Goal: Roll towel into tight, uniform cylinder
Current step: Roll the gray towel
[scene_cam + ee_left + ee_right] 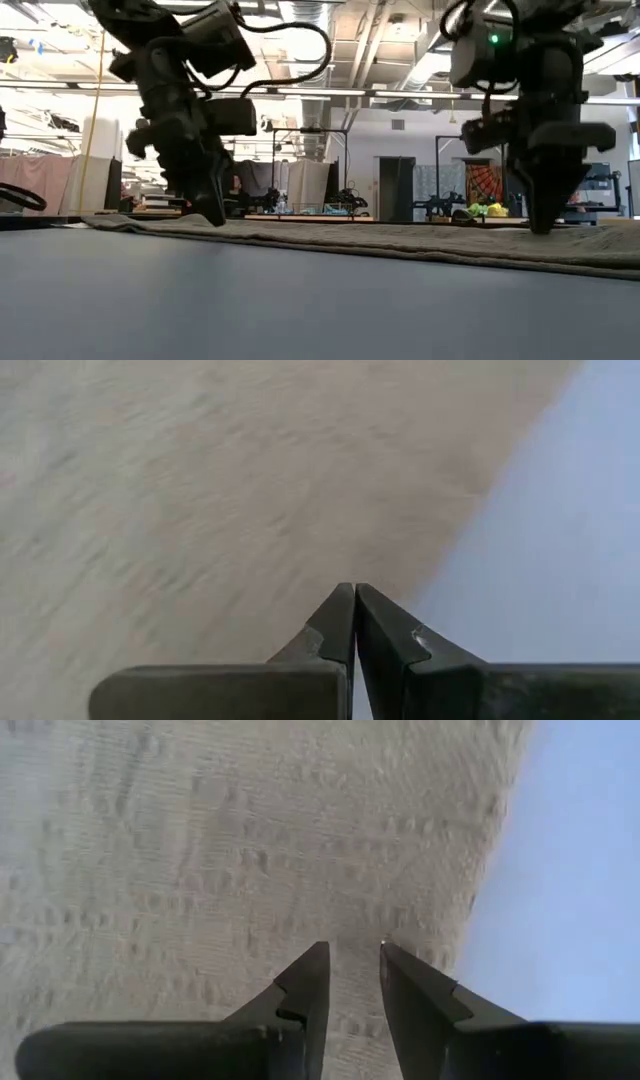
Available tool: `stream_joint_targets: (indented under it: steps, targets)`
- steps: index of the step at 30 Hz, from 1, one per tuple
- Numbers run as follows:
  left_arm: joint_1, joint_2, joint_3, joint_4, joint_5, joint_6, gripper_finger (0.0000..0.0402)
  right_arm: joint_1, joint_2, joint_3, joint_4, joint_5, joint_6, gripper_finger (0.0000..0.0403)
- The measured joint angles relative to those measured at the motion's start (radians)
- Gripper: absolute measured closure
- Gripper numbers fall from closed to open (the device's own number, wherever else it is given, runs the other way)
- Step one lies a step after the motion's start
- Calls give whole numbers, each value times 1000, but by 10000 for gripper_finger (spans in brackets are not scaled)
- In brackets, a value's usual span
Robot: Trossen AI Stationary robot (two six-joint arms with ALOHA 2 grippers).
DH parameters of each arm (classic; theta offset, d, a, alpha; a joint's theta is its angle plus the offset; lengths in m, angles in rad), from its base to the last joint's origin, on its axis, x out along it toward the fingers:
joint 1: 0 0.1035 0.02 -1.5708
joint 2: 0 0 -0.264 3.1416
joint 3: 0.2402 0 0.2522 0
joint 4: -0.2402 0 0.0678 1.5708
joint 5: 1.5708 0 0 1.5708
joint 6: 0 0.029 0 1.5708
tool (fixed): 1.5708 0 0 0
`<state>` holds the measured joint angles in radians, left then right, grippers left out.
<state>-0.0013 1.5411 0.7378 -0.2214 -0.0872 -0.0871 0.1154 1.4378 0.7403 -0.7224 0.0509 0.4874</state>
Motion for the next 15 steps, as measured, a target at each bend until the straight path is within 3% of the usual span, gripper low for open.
stream_joint_targets:
  steps: [8, 15]
  targets:
    - [2, 0, -64, -9, -102, -69, 400, 84, -2, -114, 191, -12, 195, 285]
    - [43, -9, -147, 18, -105, -90, 400, 200, 1, -99, 254, -86, 328, 285]
